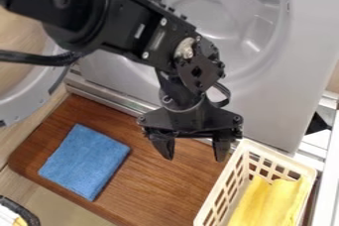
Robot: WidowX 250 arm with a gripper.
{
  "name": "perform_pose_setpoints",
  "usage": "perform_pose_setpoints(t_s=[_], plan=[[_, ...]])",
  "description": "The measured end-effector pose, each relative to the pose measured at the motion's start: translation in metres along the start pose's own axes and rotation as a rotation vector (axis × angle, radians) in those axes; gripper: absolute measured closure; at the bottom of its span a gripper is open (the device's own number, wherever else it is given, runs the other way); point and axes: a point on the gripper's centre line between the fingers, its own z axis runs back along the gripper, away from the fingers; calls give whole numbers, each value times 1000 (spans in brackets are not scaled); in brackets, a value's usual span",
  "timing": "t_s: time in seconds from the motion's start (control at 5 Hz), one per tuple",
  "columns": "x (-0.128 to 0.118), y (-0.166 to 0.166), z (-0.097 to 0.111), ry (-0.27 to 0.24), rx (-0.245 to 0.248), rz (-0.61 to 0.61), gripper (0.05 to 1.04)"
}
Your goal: Move the blue cloth to the left side of the basket
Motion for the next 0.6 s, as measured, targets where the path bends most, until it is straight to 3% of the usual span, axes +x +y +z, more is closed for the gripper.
perform_pose_setpoints(t_s=[0.2,0.6], plan=[[-3,3,-4,14,14,4,83],[12,46,-13,-3,114,142,83]])
